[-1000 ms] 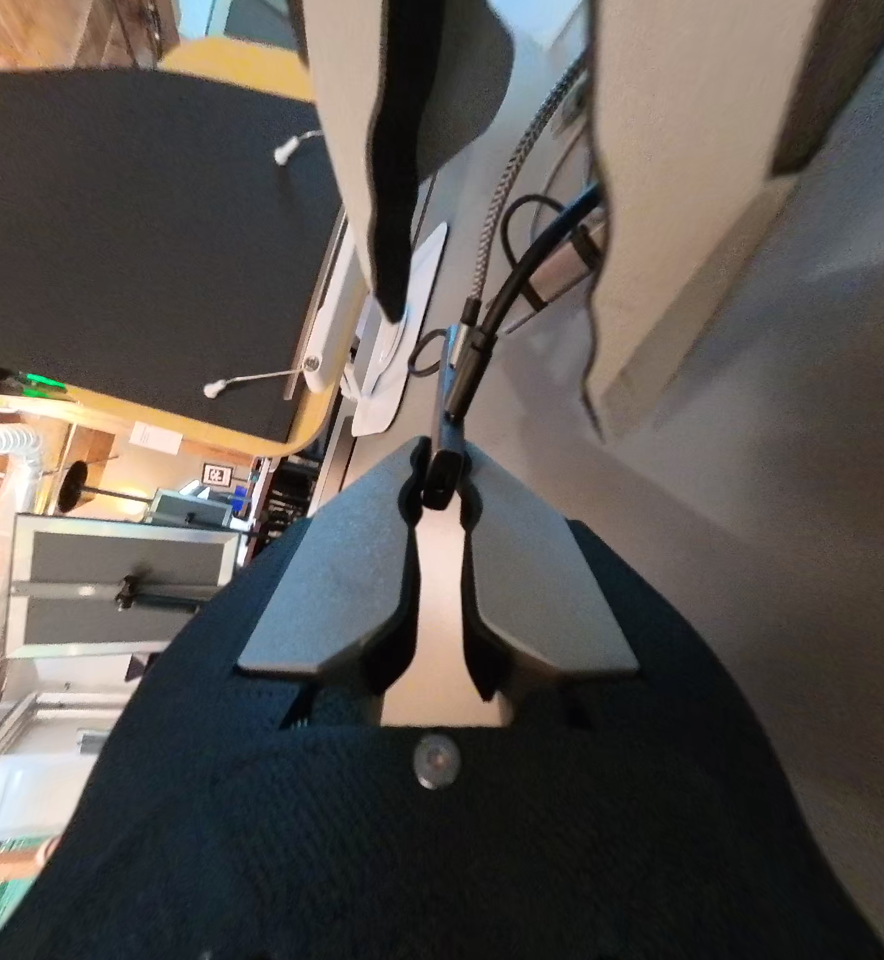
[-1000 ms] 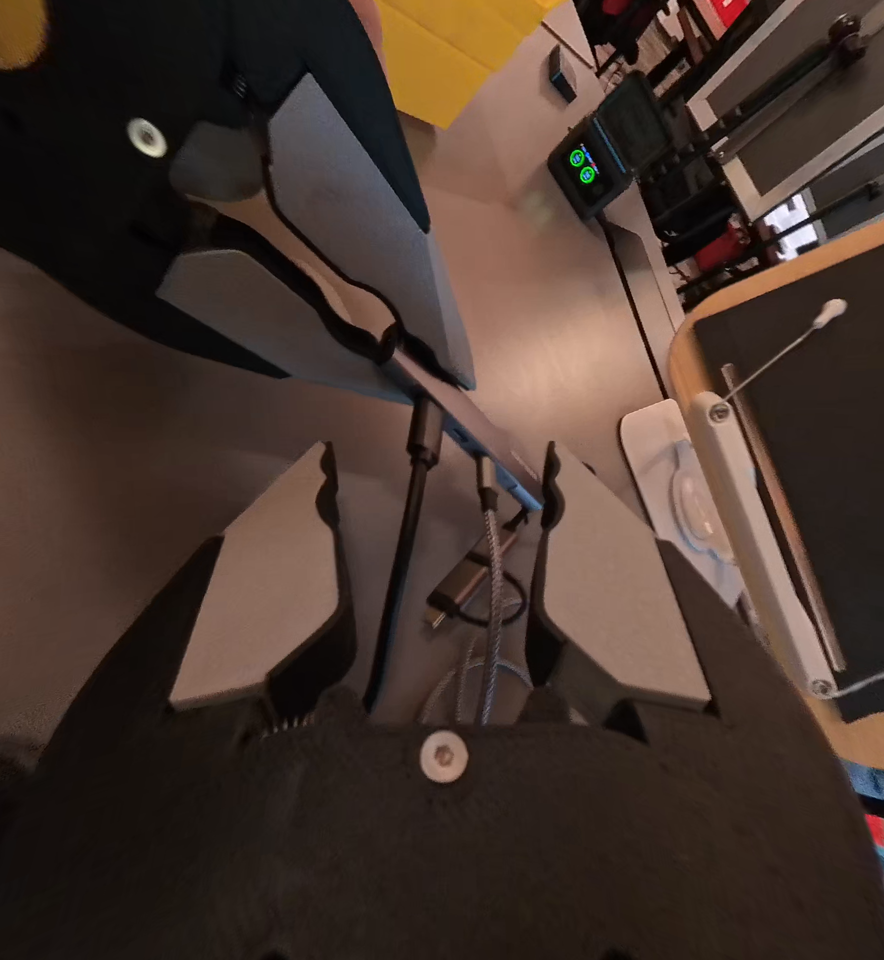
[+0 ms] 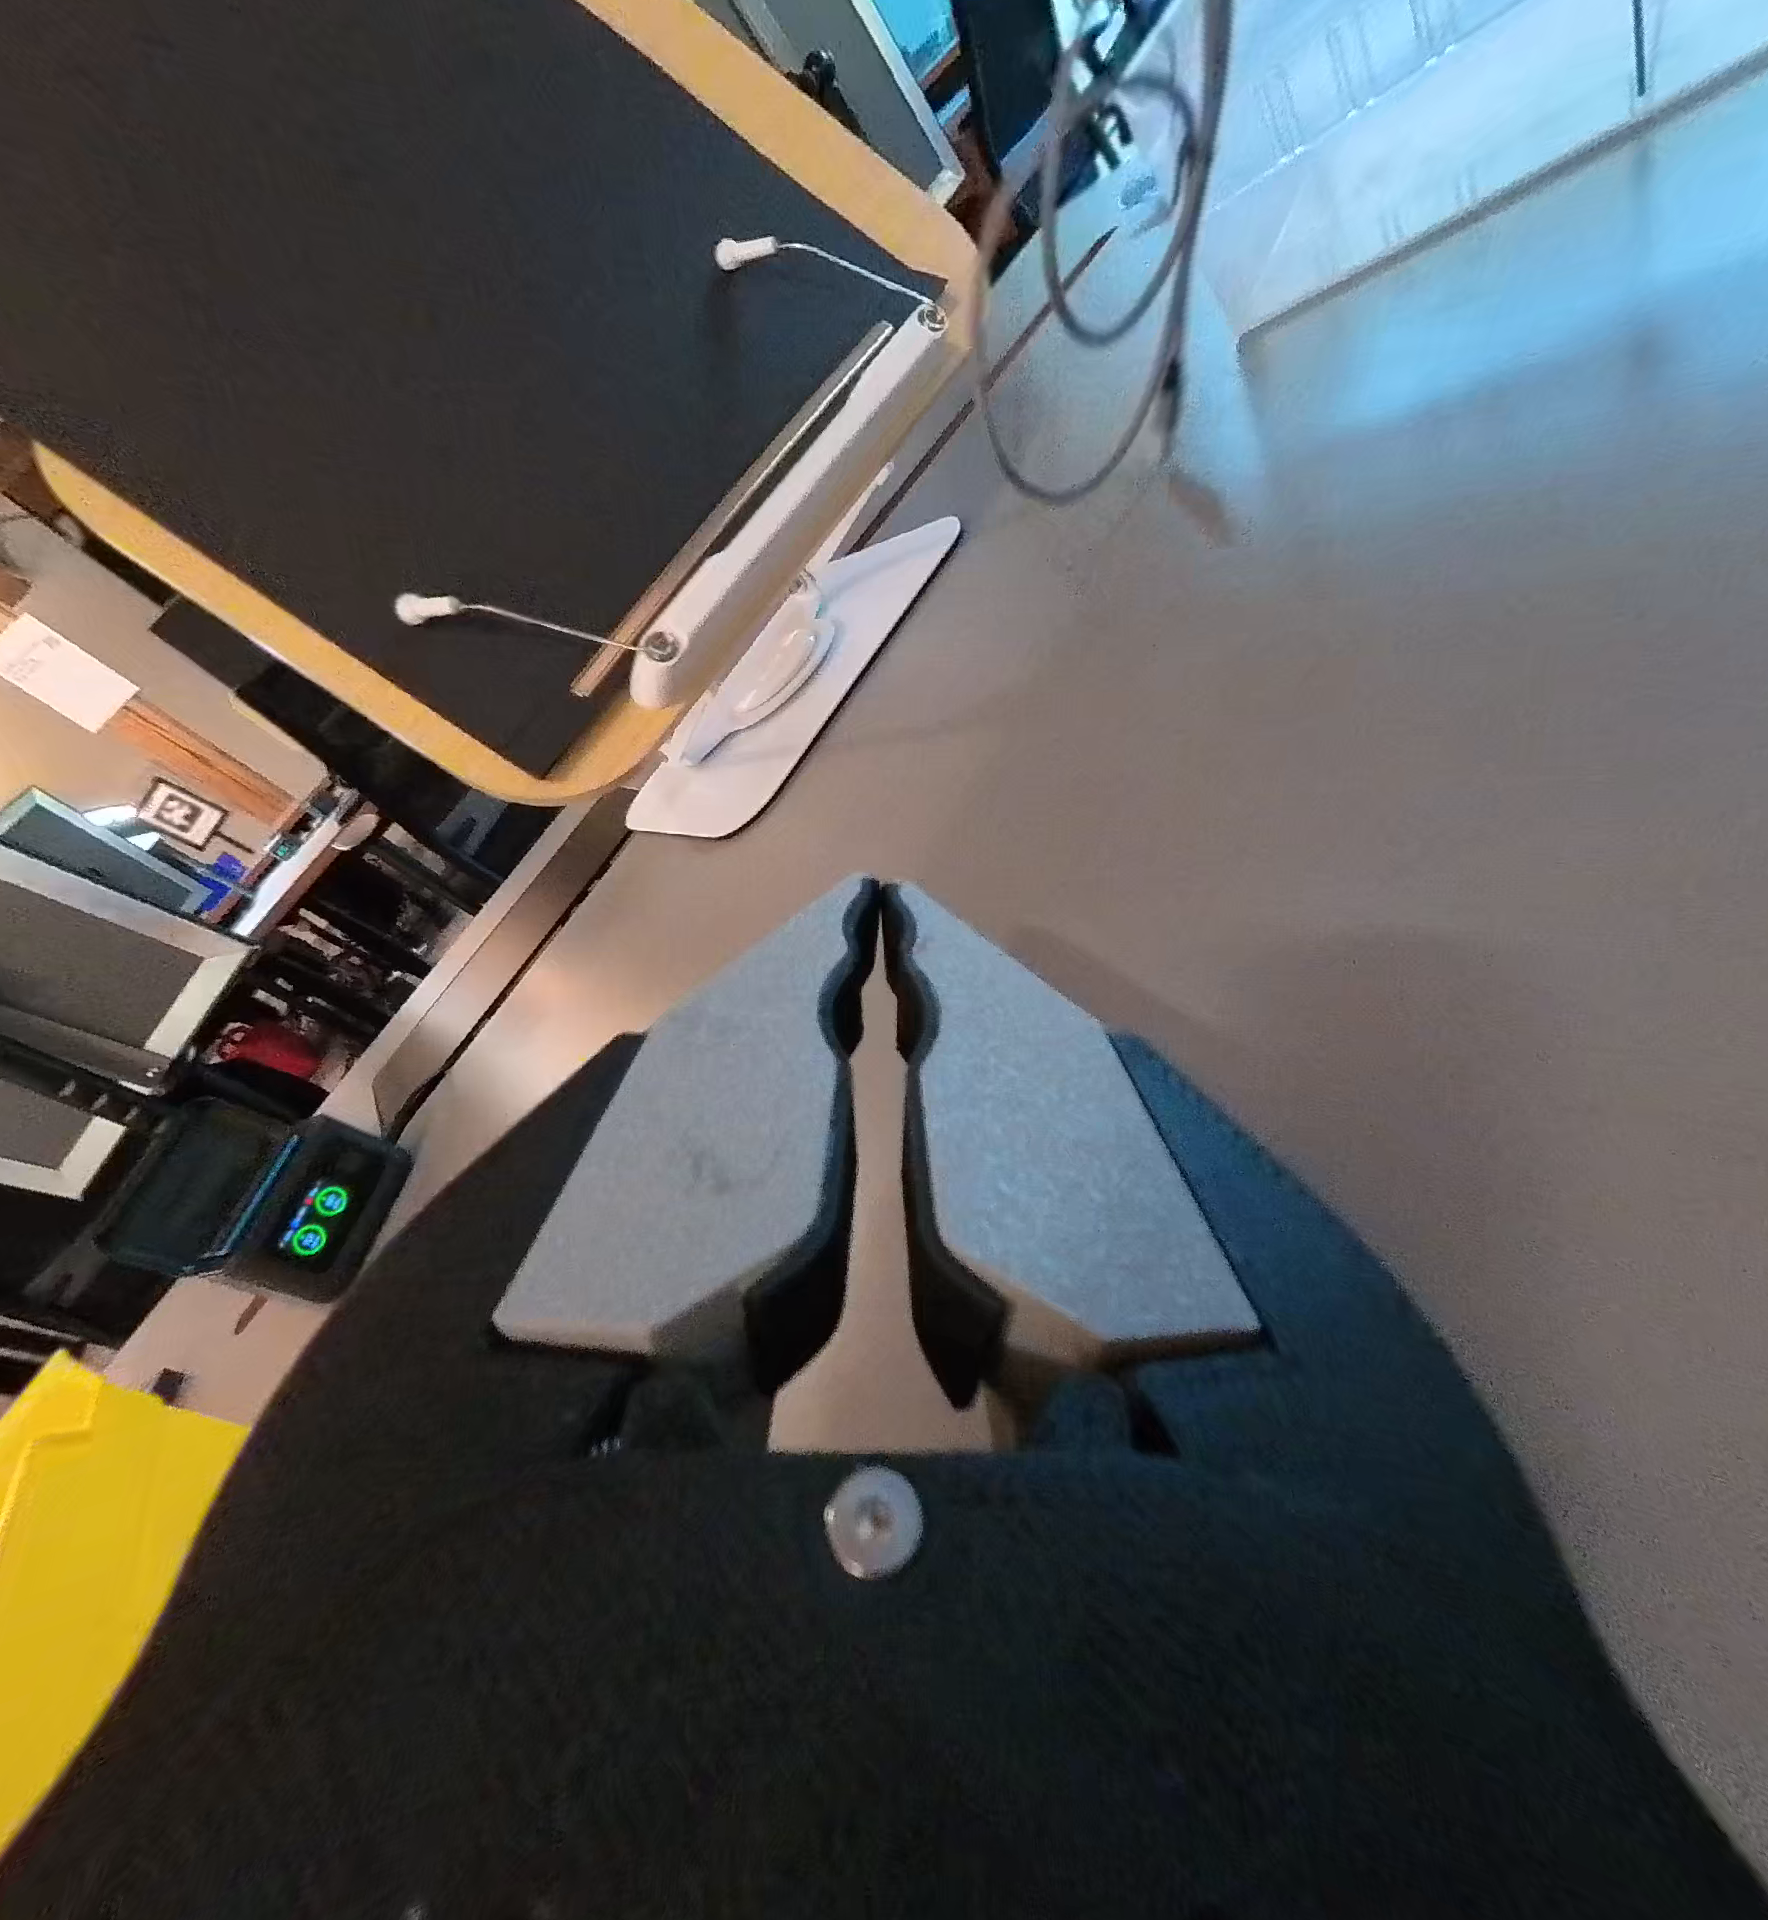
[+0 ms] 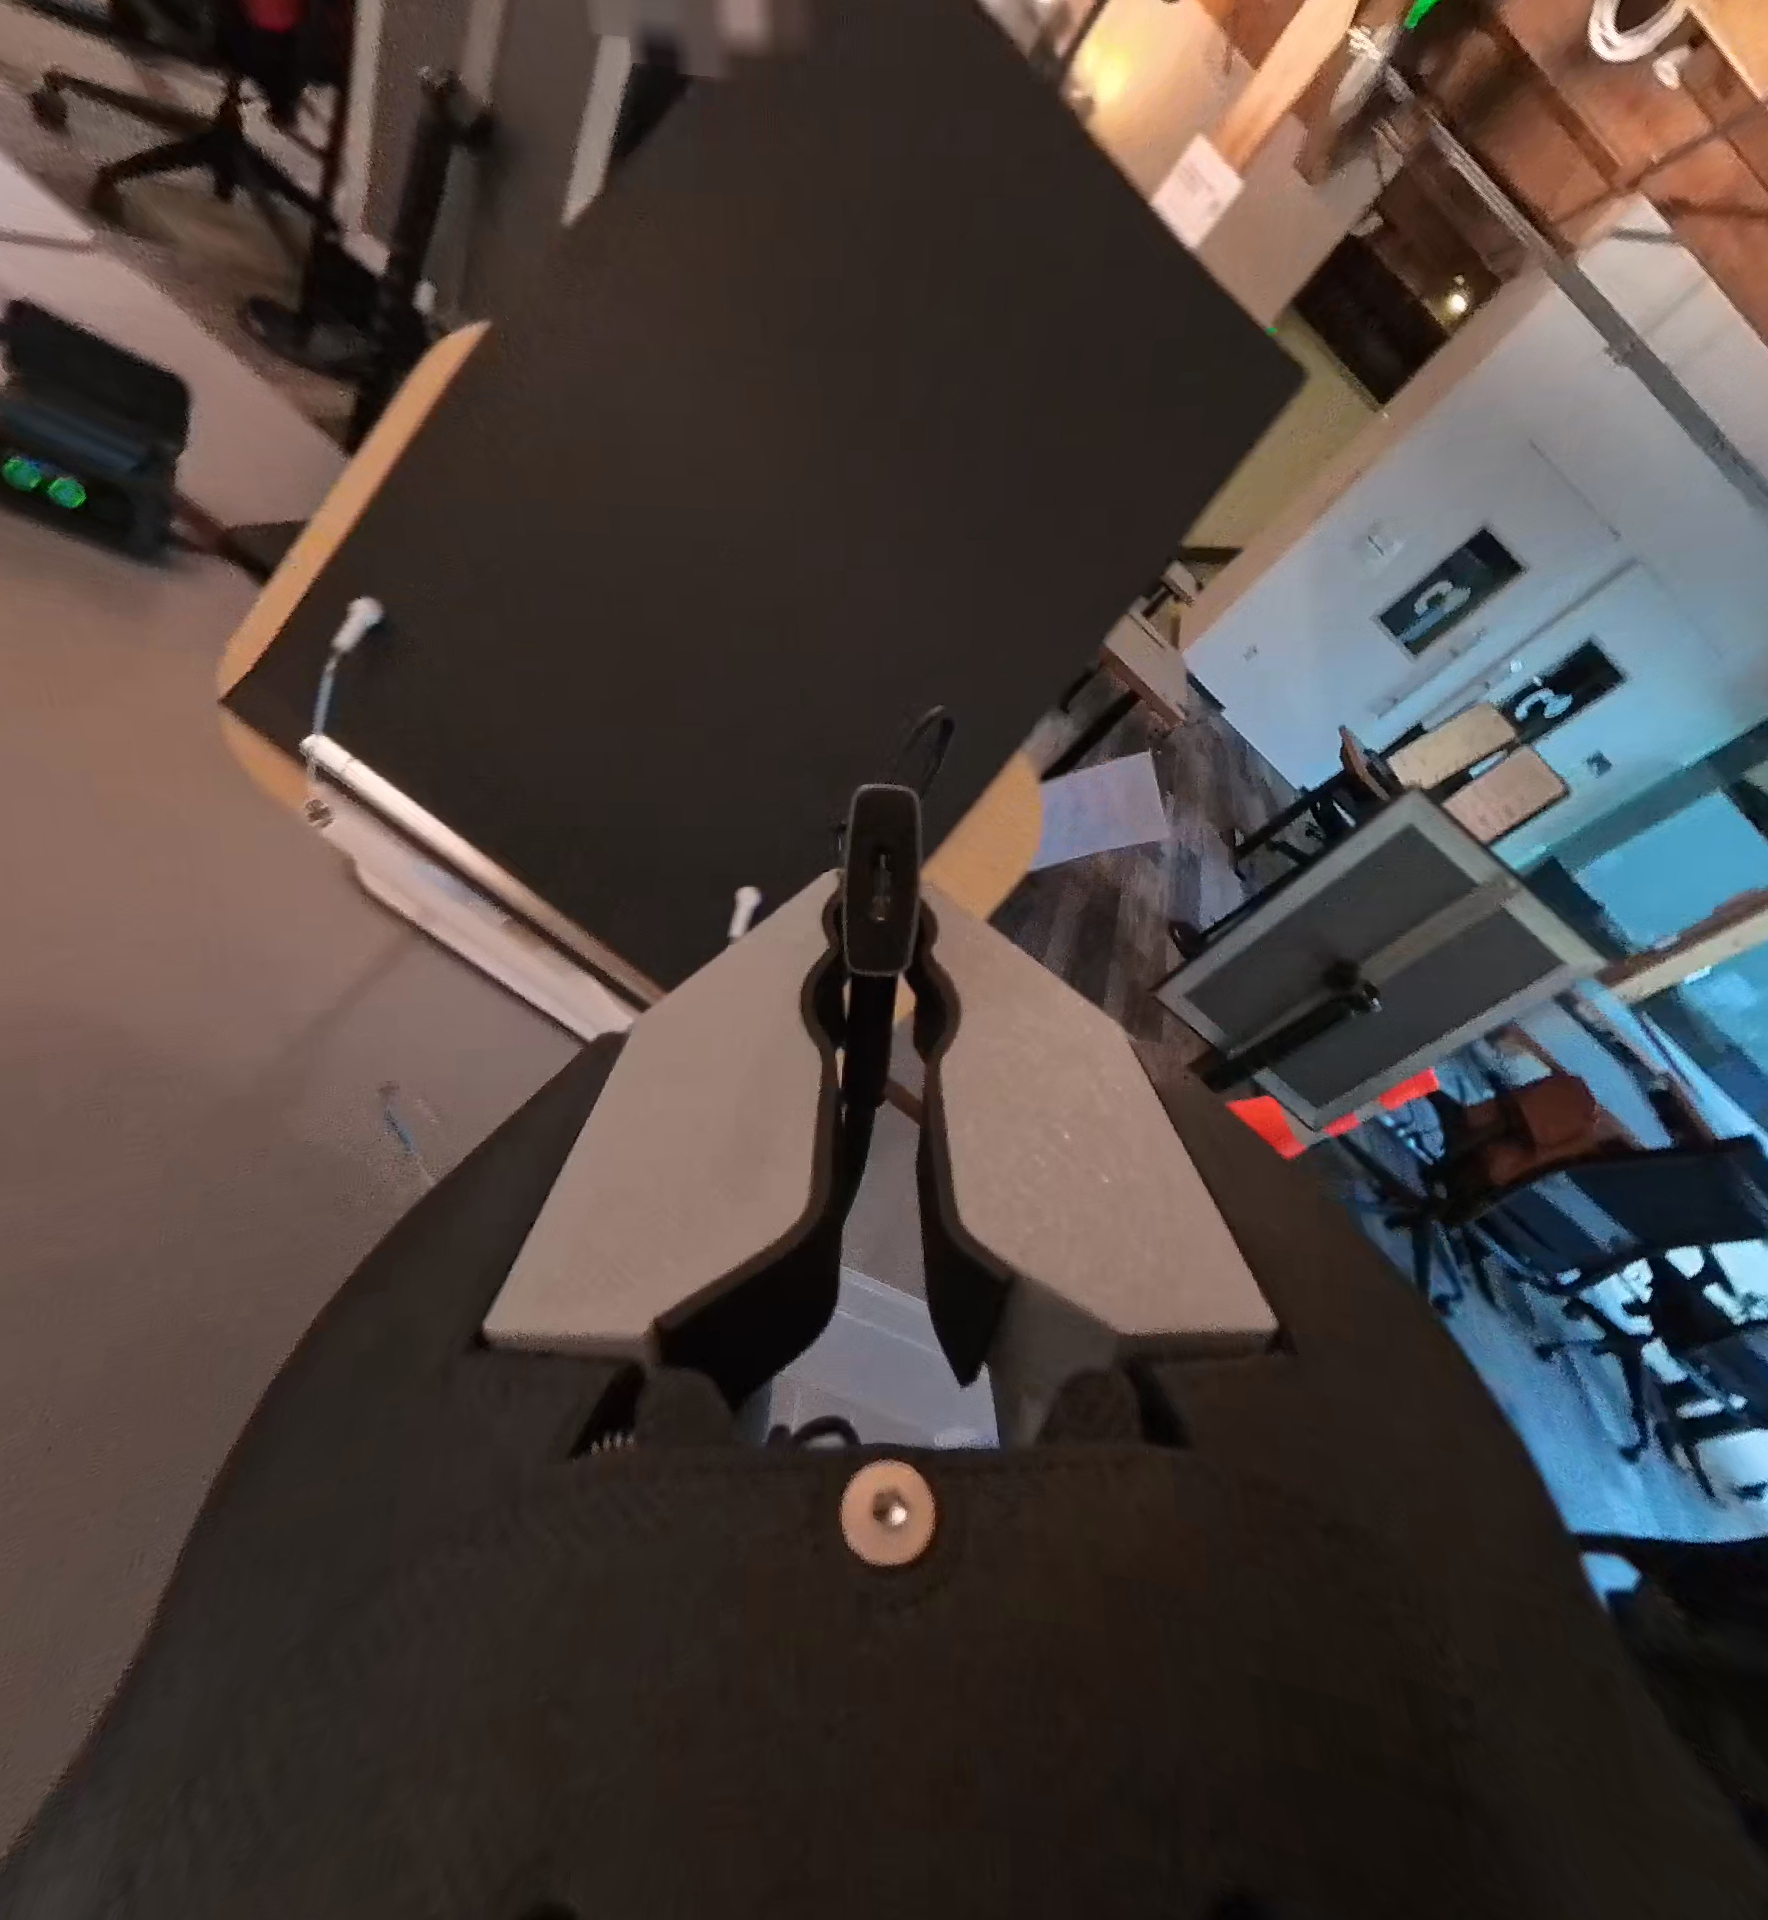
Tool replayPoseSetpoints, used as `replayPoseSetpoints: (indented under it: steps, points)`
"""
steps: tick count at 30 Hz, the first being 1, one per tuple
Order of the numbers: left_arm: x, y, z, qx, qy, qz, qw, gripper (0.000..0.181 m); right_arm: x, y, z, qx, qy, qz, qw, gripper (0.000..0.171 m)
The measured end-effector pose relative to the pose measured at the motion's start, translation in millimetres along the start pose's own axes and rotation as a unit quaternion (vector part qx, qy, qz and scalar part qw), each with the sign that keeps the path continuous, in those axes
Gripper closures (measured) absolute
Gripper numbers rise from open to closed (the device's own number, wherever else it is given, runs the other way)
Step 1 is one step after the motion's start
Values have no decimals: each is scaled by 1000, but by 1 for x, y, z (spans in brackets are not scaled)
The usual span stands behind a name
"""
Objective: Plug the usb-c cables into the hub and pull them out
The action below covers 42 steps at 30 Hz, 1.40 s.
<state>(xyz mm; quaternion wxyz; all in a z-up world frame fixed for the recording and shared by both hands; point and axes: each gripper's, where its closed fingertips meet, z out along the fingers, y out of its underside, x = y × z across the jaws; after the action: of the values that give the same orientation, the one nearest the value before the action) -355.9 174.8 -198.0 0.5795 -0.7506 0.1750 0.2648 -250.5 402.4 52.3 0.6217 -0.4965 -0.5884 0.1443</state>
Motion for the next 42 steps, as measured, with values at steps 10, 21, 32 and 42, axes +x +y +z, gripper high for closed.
replayPoseSetpoints:
  steps: [10,21,32,42]
  points:
    - [-7,7,1,-12,-7,-18,1000,181,110,-13,-39,5,85,53,995,165]
    - [-4,9,3,-19,-14,5,1000,181,175,-27,-61,-29,141,52,988,165]
    - [-8,10,2,-22,-23,17,999,181,191,29,-11,-26,137,106,985,166]
    - [-15,-1,-5,1,-42,24,999,181,58,199,21,-207,-229,70,948,166]
